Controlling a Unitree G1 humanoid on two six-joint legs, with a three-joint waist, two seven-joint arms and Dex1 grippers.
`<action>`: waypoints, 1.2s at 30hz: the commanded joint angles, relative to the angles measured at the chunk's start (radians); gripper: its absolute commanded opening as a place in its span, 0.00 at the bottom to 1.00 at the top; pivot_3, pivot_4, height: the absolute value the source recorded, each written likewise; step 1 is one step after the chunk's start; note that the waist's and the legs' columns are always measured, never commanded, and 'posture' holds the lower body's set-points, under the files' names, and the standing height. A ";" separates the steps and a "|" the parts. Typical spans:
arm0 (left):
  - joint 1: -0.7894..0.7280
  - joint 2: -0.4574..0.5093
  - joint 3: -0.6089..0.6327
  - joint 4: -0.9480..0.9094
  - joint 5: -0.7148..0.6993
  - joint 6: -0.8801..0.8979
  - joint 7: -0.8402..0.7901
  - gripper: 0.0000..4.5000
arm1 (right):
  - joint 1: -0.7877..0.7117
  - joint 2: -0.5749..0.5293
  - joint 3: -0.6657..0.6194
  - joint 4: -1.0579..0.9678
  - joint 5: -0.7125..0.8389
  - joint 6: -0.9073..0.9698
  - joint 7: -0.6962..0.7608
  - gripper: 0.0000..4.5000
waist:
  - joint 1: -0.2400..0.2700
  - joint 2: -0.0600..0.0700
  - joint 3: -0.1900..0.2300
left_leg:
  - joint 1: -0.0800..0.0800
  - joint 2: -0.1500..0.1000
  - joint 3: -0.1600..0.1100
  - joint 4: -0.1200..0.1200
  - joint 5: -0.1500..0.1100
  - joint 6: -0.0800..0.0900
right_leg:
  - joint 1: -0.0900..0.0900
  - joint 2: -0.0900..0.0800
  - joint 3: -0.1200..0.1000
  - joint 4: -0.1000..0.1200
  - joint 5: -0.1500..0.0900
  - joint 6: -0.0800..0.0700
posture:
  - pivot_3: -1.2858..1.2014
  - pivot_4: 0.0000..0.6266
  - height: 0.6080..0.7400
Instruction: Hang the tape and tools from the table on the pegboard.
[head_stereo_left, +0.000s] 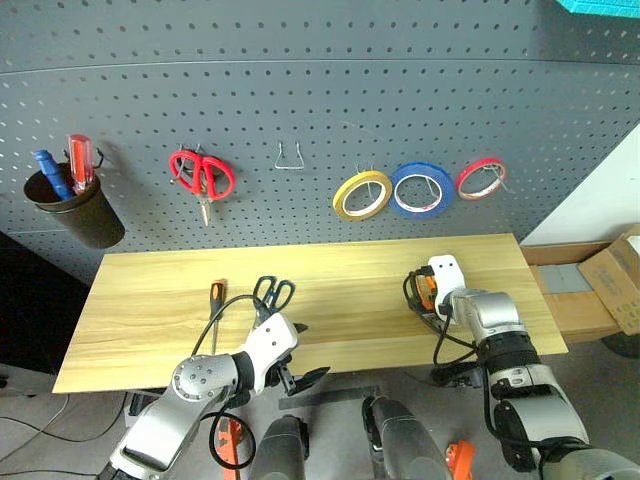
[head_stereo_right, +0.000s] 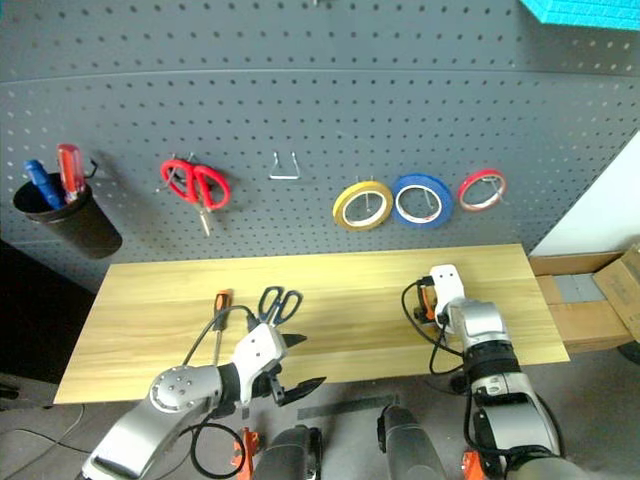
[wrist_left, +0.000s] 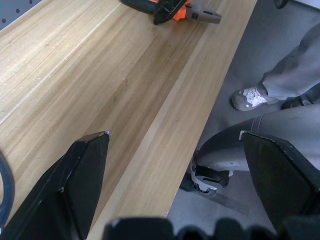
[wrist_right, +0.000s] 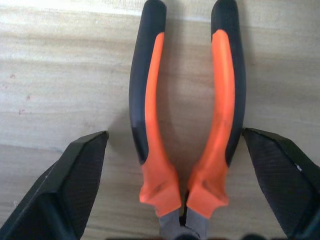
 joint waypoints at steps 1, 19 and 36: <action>-0.003 -0.002 0.023 -0.047 -0.013 0.008 0.005 1.00 | -0.025 0.006 0.005 0.074 0.008 -0.021 0.012 0.72 | -0.002 0.000 0.001 | 0.000 0.001 0.000 0.000 0.000 0.000 | 0.000 0.000 0.000 0.000 0.000 0.000 | 0.53 0.48 1.00; 0.249 -0.183 0.107 -0.350 -0.198 0.155 0.172 1.00 | 0.226 -0.088 0.218 -0.713 0.125 -0.171 0.345 0.57 | -0.001 0.004 0.004 | -0.023 0.001 -0.002 -0.002 -0.001 -0.002 | -0.021 -0.006 -0.001 0.002 0.003 -0.005 | 0.53 0.33 1.00; 0.063 -0.431 0.242 -0.441 -0.147 0.166 0.579 1.00 | -0.303 0.376 0.126 -0.445 0.142 -0.813 0.097 0.57 | 0.064 -0.006 -0.061 | -0.028 -0.002 -0.004 0.014 0.008 -0.010 | -0.017 0.001 -0.011 0.000 0.014 0.000 | 0.60 0.12 1.00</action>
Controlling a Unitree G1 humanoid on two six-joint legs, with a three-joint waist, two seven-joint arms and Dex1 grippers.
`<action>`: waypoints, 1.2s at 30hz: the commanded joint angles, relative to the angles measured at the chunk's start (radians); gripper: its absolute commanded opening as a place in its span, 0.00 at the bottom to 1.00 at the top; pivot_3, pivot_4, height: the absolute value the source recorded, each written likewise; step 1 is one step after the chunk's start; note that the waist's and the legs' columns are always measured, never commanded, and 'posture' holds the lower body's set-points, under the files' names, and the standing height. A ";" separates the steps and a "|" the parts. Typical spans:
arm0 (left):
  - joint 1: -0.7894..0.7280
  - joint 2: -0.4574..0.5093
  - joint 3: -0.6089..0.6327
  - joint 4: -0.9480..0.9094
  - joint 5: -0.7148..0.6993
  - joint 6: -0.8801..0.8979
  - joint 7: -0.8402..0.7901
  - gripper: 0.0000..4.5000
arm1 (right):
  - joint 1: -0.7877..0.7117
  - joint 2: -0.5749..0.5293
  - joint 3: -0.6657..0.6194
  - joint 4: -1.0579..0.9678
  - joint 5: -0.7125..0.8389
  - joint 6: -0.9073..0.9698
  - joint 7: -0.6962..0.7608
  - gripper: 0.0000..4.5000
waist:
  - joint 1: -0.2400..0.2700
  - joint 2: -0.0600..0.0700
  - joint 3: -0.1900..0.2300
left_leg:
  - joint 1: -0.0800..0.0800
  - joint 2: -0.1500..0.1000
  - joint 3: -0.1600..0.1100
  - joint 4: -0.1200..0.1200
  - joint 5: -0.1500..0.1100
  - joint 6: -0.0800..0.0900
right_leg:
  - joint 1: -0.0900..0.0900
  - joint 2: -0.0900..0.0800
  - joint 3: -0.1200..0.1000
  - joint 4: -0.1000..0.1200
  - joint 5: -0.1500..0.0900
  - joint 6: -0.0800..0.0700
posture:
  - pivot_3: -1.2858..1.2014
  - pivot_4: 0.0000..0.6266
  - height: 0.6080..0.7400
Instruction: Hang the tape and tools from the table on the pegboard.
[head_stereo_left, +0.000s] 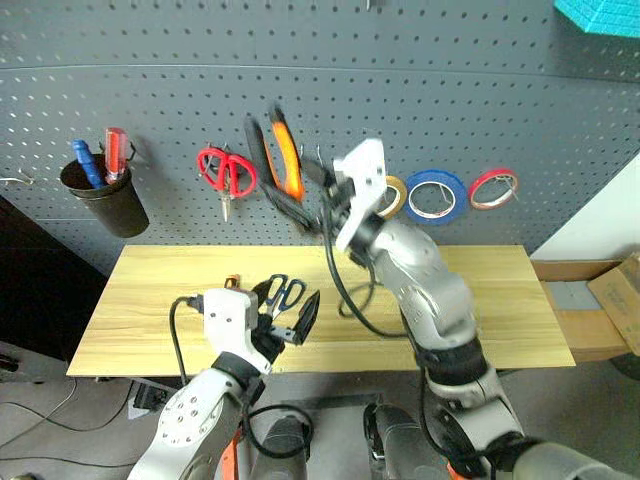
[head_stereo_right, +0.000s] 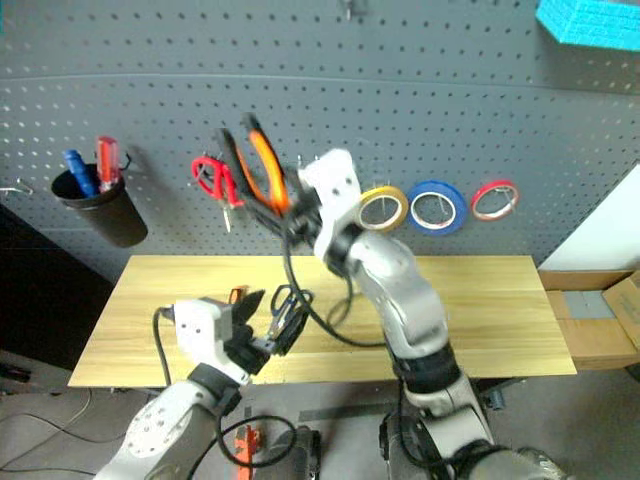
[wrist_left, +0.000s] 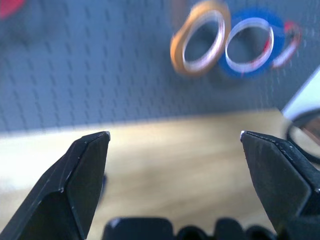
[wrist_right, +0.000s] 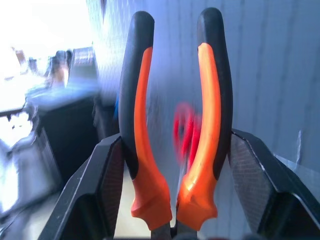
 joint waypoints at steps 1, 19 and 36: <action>-0.107 0.019 0.073 0.023 0.012 -0.020 0.024 1.00 | -0.170 0.020 -0.076 0.183 -0.042 -0.263 -0.068 0.57 | 0.011 -0.002 -0.006 | 0.000 0.000 0.000 0.000 0.000 -0.001 | 0.000 0.000 0.000 0.000 0.001 -0.001 | 0.60 0.12 1.00; -0.632 0.098 0.126 0.529 0.081 -0.185 -0.030 1.00 | -0.466 0.010 -0.149 0.969 -0.146 -0.819 -0.205 0.57 | 0.034 -0.004 -0.017 | 0.000 0.001 -0.001 -0.003 0.003 -0.004 | -0.001 0.000 -0.003 0.001 0.007 -0.012 | 0.60 0.25 1.00; -0.676 0.109 0.096 0.577 0.064 -0.132 -0.113 1.00 | -0.455 -0.031 -0.178 1.174 -0.202 -0.873 -0.342 0.57 | 0.027 0.006 0.025 | 0.000 0.002 -0.002 -0.003 0.003 -0.003 | -0.001 -0.001 -0.003 0.002 0.007 -0.012 | 0.59 0.41 1.00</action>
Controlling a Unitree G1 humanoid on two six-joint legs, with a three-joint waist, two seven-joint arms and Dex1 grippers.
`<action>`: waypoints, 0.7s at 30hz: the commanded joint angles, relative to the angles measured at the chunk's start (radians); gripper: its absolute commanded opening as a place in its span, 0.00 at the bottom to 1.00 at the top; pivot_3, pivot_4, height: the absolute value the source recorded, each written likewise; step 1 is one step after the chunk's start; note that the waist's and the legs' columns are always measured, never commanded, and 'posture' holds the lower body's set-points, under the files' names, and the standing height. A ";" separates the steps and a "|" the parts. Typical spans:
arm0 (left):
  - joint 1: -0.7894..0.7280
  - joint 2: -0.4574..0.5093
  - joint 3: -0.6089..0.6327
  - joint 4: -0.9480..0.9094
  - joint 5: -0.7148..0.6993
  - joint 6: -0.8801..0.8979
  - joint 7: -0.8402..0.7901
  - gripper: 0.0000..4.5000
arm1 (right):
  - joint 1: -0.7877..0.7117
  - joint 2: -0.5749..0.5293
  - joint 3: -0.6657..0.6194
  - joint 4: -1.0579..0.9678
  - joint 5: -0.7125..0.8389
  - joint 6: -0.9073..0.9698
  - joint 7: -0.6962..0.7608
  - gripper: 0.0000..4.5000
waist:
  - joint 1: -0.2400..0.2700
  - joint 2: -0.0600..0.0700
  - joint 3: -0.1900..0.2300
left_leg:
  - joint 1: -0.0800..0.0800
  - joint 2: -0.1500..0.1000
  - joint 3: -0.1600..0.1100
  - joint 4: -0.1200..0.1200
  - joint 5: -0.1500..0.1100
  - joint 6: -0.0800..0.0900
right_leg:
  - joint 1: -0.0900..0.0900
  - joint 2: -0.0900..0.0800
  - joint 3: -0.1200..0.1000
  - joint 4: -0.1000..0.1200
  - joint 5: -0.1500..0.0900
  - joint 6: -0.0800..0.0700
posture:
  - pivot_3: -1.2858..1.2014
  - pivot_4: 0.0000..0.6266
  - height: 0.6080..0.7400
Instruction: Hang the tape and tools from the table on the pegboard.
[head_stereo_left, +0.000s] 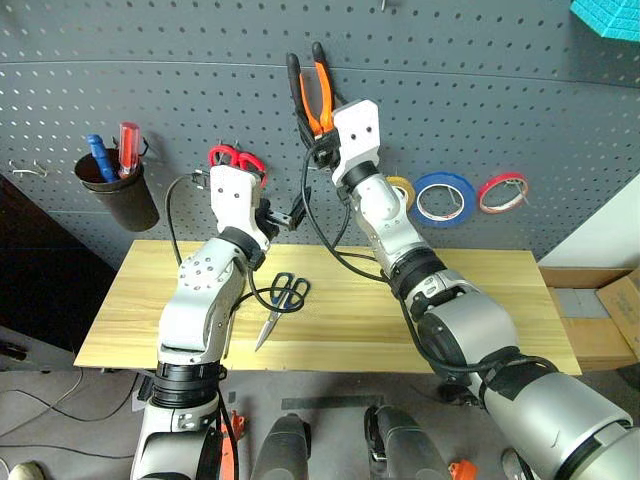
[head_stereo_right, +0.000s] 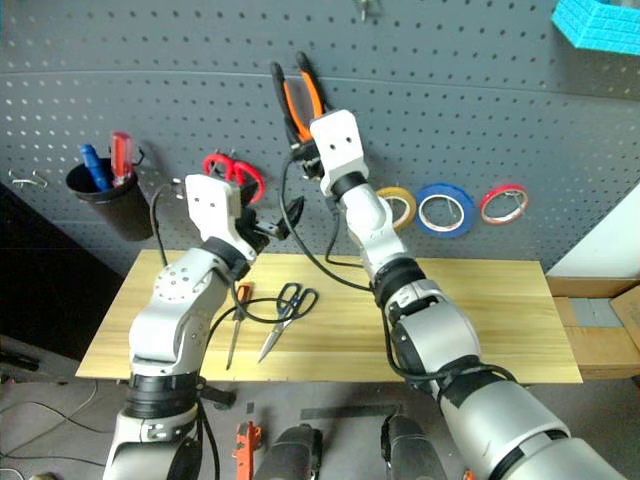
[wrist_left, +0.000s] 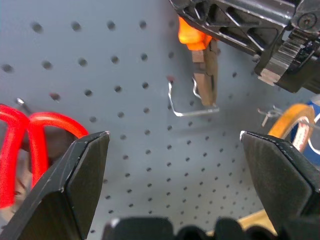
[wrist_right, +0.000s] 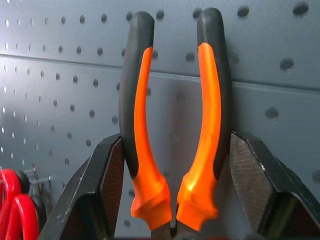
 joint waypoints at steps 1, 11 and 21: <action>-0.012 0.012 0.004 -0.033 -0.009 0.013 -0.012 1.00 | -0.013 0.000 -0.034 -0.002 0.018 0.009 -0.021 0.57 | -0.001 0.000 0.008 | 0.000 0.000 0.000 0.000 0.000 0.000 | 0.000 0.000 0.000 0.000 0.000 0.000 | 0.59 0.42 1.00; 0.002 0.021 0.017 -0.038 -0.011 0.029 -0.018 1.00 | 0.059 0.027 -0.051 -0.009 0.048 0.160 0.032 0.57 | -0.002 0.004 0.025 | 0.001 0.001 -0.003 0.001 0.003 0.004 | 0.002 0.000 -0.002 0.001 0.000 0.000 | 0.59 0.42 1.00; 0.053 0.029 0.034 -0.061 -0.014 0.035 -0.015 1.00 | 0.165 -0.029 -0.045 -0.162 0.053 0.260 0.088 1.00 | -0.002 0.008 0.033 | 0.009 0.000 -0.012 0.001 0.008 0.012 | 0.014 0.001 -0.012 -0.001 -0.003 -0.003 | 0.58 0.40 1.00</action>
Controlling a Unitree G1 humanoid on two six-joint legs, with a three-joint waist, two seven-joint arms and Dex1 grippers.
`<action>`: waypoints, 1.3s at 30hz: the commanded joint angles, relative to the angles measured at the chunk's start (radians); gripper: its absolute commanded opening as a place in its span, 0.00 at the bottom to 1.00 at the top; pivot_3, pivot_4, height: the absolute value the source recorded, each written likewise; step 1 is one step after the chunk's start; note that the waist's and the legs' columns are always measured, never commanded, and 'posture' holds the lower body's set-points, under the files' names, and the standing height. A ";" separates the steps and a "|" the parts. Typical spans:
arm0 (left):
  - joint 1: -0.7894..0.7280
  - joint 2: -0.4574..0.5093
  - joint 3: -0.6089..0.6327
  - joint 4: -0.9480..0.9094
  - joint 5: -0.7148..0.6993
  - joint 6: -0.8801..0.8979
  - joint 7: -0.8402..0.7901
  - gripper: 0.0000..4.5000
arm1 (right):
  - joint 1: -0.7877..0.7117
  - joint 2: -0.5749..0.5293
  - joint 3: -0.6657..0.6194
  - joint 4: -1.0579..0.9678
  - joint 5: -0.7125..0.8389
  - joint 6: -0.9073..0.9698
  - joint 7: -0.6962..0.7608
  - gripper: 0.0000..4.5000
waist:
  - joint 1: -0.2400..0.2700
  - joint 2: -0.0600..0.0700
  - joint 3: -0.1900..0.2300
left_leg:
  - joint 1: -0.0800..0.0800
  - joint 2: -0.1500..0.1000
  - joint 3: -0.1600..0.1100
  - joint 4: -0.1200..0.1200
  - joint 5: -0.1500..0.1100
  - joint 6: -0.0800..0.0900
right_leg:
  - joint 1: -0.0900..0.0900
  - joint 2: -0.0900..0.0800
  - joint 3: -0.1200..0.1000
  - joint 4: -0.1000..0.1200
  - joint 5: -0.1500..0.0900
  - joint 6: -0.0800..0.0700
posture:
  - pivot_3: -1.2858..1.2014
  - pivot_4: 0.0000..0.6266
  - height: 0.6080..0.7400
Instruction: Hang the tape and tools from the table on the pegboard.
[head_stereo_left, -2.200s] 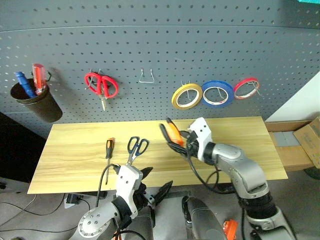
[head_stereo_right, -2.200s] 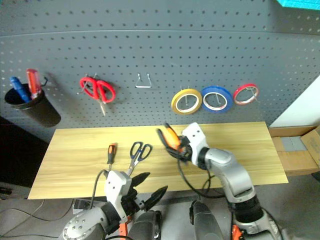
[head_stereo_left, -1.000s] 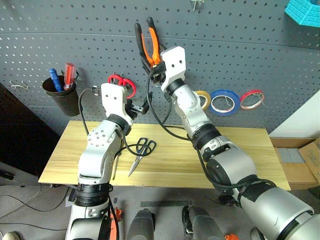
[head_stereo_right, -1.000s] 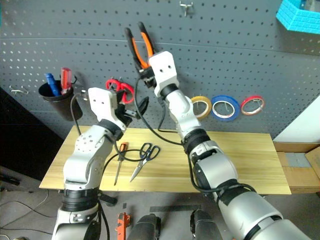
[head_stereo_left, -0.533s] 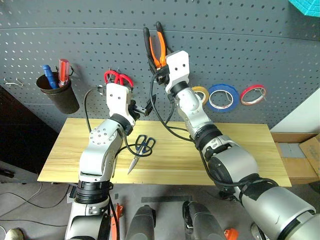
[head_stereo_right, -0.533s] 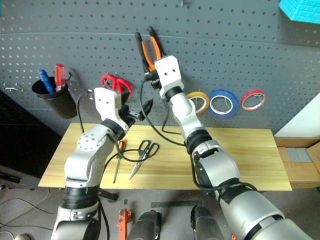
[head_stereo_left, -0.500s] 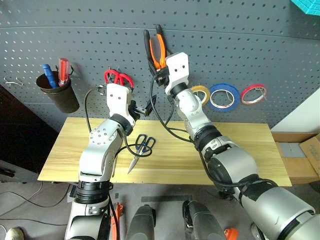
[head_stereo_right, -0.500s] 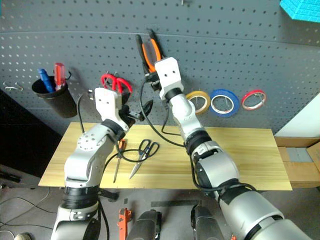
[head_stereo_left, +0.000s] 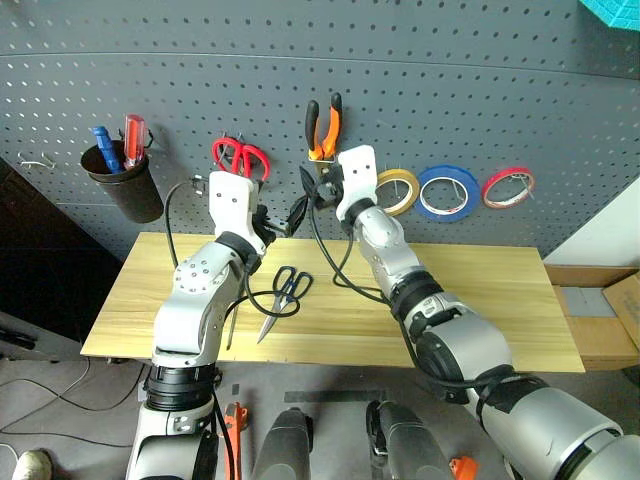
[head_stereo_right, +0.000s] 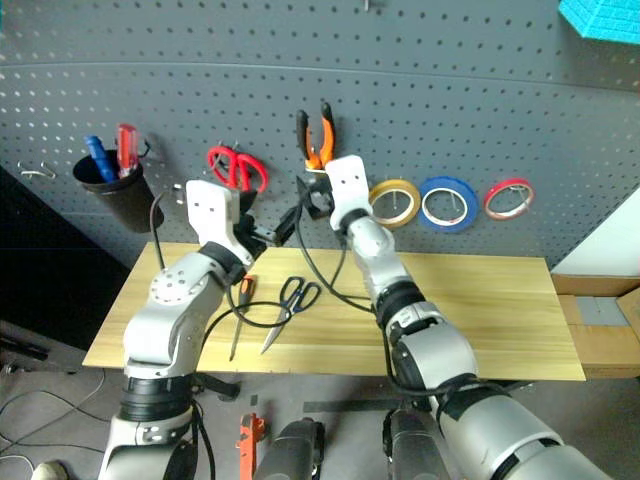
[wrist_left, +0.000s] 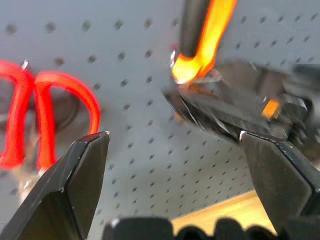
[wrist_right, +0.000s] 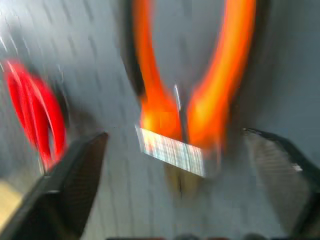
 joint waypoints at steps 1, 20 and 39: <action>0.033 0.006 0.019 -0.071 -0.011 0.006 0.007 1.00 | 0.040 -0.051 -0.002 -0.170 0.009 0.022 0.044 1.00 | 0.000 0.000 0.001 | -0.001 0.000 -0.001 0.000 0.000 0.000 | 0.000 0.000 -0.001 0.000 0.001 0.002 | 0.58 0.40 1.00; 0.451 -0.072 -0.044 -0.080 0.105 0.105 0.178 1.00 | 0.820 -0.482 0.326 -1.385 0.260 0.627 0.690 1.00 | -0.015 0.000 0.004 | -0.005 -0.002 -0.009 -0.012 0.001 -0.003 | -0.004 -0.008 -0.005 -0.003 -0.008 0.002 | 0.54 0.41 1.00; 0.259 0.083 -0.096 0.354 0.130 0.177 -0.043 0.73 | 0.915 -0.468 0.414 -1.252 0.138 0.516 0.699 1.00 | -0.034 -0.002 0.029 | 0.000 0.000 -0.006 -0.014 0.001 -0.004 | -0.004 -0.003 -0.004 -0.002 -0.009 0.002 | 0.52 0.47 1.00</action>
